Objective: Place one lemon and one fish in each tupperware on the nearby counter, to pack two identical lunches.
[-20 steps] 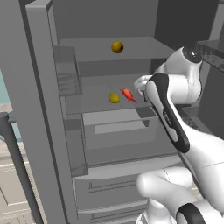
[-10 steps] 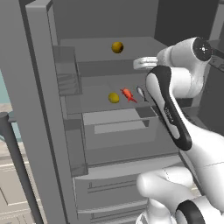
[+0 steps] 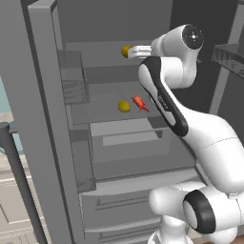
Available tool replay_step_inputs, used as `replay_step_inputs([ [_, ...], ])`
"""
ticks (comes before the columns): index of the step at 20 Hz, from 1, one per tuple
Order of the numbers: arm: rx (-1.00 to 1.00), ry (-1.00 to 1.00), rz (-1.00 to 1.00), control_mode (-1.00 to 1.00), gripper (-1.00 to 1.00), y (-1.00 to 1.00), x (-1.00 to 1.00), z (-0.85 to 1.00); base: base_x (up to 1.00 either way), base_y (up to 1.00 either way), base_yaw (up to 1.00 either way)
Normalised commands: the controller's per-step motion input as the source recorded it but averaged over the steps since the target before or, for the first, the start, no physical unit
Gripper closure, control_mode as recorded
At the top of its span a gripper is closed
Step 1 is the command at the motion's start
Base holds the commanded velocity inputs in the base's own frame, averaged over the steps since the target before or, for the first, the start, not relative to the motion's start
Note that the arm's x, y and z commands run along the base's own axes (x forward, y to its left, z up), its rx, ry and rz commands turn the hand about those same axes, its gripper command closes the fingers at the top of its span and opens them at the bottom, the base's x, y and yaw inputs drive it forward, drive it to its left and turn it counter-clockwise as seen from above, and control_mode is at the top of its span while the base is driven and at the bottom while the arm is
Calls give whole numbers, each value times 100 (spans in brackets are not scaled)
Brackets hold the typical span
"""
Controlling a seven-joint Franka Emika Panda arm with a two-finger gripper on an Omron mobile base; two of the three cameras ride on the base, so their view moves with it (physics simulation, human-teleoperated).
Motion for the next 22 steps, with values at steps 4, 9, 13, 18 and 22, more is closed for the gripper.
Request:
replay_step_inputs([
  [4, -2, 3, 0, -100, -100, 2, 46, 3, 0, 0, 0],
  [9, 0, 0, 0, -100, -100, 0, 41, -12, 0, 0, 0],
  [13, 0, 0, 0, -100, -100, 0, 51, -21, 0, 0, 0],
  [18, 0, 0, 0, -100, -100, 1, 64, -15, 0, 0, 0],
  [22, 0, 0, 0, -100, -100, 6, 72, -7, 0, 0, 0],
])
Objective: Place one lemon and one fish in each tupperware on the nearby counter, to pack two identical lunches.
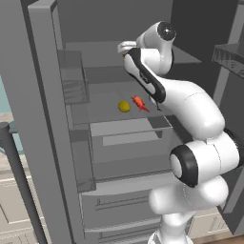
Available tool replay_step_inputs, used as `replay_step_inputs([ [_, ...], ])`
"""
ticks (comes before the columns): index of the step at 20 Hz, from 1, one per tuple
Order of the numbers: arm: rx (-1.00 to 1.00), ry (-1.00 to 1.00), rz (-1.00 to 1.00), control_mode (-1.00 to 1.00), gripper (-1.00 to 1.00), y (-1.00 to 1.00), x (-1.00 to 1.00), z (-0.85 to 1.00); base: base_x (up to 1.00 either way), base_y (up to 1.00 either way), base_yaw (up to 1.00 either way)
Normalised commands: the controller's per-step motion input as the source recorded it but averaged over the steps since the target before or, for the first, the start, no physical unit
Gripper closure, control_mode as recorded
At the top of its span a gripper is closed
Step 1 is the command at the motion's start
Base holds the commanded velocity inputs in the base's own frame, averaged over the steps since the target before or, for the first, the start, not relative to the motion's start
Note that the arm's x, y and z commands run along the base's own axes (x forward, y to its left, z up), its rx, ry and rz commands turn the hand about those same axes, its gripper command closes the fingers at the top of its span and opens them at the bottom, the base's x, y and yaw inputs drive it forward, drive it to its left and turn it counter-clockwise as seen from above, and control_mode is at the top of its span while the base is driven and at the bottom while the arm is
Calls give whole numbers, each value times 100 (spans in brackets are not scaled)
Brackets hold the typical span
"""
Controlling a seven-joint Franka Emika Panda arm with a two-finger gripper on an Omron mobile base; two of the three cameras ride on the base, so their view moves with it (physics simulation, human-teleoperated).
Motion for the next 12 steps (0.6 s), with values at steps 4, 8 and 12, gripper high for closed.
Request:
replay_step_inputs([
  [4, 0, 2, 0, -100, -100, 4, 69, -5, 0, 0, 0],
  [8, 0, 4, 0, -100, -100, 1, 59, -8, 0, 0, 0],
  [12, 0, 7, 0, -100, 100, 0, 42, -15, 0, 0, 0],
])
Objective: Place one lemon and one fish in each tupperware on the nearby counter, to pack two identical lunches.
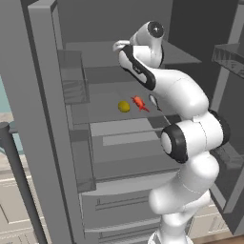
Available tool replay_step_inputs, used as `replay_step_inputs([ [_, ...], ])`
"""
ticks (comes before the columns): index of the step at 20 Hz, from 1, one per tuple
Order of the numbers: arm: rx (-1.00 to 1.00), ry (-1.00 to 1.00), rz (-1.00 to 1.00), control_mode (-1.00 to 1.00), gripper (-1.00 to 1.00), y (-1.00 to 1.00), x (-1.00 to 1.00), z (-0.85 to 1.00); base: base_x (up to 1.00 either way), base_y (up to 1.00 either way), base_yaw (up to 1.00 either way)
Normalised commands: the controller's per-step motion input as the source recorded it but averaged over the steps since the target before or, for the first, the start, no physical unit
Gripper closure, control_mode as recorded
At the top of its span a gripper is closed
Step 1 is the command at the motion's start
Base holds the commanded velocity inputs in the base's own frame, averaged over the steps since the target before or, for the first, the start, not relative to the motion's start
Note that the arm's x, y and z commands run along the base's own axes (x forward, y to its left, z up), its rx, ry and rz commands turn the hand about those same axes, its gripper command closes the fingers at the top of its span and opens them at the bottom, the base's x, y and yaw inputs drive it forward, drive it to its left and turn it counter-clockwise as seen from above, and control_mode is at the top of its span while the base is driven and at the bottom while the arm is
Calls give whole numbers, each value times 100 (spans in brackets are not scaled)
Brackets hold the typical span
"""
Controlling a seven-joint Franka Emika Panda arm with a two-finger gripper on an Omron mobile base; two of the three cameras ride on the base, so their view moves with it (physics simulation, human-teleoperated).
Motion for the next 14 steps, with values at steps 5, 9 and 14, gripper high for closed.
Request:
replay_step_inputs([
  [5, 0, 0, 0, -100, 100, 0, 24, -3, 0, 0, 0],
  [9, 0, -4, 0, -100, 100, 0, -30, 7, 0, 0, 0],
  [14, 4, -11, -7, -100, 100, -16, -100, 43, 0, 0, 0],
])
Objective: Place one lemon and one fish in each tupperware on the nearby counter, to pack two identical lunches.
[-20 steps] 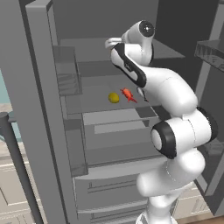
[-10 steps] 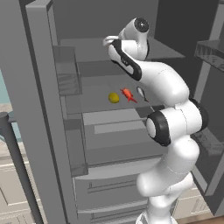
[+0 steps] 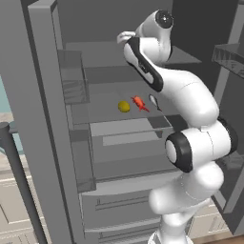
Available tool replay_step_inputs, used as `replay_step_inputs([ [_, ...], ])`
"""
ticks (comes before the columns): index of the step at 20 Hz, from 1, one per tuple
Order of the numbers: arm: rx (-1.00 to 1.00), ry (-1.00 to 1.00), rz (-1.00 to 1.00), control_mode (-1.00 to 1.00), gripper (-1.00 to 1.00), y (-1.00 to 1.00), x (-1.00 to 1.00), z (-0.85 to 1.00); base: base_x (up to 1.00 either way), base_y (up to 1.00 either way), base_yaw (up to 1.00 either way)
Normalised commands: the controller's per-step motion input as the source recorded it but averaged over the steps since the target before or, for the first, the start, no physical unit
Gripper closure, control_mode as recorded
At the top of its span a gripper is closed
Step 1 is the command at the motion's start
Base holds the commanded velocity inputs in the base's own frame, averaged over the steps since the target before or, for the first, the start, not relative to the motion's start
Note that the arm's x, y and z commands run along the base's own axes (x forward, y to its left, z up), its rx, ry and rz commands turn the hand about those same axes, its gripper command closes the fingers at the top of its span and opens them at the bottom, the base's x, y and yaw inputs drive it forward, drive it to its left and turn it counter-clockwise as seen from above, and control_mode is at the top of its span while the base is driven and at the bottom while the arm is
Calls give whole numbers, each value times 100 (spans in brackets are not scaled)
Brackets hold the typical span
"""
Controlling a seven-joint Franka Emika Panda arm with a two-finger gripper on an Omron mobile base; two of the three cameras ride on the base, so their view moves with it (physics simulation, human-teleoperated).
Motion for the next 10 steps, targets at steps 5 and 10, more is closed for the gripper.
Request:
replay_step_inputs([
  [5, 4, -2, -13, -100, 100, -34, -100, -6, 0, 0, 0],
  [10, -2, 14, -11, -100, 100, -18, -100, -89, 0, 0, 0],
])
